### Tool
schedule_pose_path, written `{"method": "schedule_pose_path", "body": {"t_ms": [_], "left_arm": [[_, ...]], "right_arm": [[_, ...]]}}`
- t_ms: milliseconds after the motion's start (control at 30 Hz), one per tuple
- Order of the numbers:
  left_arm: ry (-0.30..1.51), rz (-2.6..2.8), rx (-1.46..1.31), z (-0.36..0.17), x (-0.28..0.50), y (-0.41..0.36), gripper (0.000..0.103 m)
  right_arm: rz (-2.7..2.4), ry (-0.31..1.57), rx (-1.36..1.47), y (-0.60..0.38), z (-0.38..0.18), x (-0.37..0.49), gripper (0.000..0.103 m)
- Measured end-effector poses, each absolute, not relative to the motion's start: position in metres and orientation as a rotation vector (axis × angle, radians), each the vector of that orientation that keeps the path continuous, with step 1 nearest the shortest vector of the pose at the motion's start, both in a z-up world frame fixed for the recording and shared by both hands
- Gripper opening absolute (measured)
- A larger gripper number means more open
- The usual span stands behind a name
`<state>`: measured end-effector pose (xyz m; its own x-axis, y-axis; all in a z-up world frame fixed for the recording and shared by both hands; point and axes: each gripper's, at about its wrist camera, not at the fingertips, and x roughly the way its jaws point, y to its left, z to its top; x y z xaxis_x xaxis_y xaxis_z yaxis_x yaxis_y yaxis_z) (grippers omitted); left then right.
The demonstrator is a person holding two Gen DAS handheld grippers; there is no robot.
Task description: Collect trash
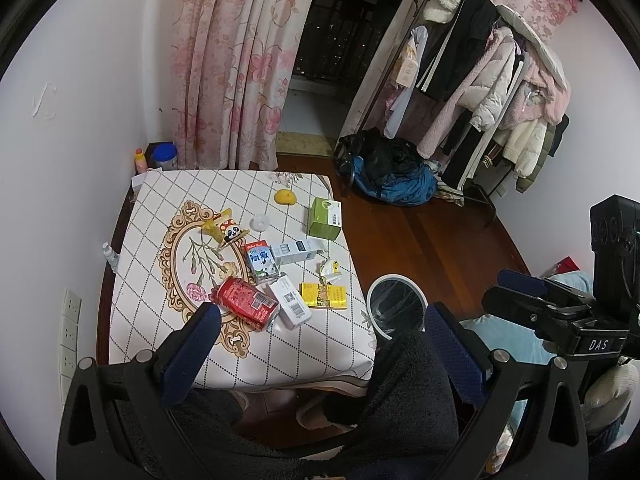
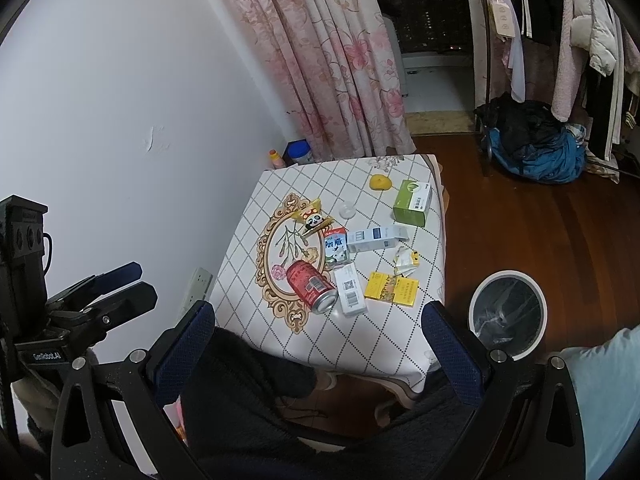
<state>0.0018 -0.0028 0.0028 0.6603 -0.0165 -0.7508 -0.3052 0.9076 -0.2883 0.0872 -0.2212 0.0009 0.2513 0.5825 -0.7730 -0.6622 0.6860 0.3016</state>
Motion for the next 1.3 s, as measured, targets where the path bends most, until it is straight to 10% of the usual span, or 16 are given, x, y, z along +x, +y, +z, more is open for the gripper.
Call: {"method": "schedule_pose_path", "body": {"t_ms": [1300], "left_arm": [[0.831,0.185,-0.427,0.000,-0.003,0.012,0.103]], "right_arm": [[0.880,1.011,-0.104,-0.207,-0.006,0.087,0.103]]}}
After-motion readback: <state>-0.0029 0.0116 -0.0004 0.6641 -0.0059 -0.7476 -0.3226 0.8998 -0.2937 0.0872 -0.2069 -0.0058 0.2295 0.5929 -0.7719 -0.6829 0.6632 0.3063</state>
